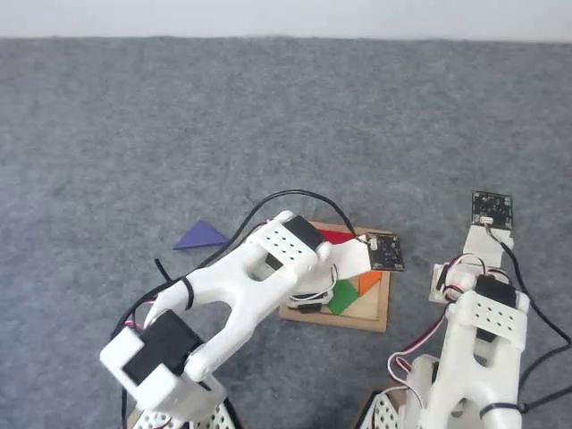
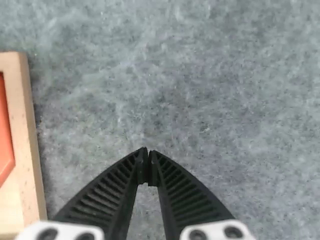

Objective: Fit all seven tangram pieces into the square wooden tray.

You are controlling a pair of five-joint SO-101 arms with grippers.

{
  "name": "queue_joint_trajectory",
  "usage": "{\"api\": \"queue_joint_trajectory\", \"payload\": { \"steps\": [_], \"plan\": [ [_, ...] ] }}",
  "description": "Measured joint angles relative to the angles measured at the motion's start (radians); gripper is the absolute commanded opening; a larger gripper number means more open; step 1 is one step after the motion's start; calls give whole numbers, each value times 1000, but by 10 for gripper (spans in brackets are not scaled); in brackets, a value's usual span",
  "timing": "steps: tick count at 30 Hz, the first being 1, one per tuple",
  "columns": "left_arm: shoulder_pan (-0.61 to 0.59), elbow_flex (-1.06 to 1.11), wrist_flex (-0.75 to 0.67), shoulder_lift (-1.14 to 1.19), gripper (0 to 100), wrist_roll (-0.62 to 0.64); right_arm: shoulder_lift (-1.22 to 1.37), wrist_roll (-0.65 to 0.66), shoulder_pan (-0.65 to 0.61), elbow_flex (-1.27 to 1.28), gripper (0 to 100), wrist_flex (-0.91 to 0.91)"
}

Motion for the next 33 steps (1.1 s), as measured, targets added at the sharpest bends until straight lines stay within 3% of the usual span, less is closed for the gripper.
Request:
{"api": "queue_joint_trajectory", "payload": {
  "steps": [16, 27, 33],
  "plan": [
    [3, -196, 169, 0, 192, 0, 0, 0, 0, 0, 11, 0],
    [-167, -204, 58, 18, 190, 60, 0, 0, -21, 0, 11, 0],
    [-163, -175, 28, 18, 190, 60, 0, 0, -18, 0, 11, 0]
  ]
}}
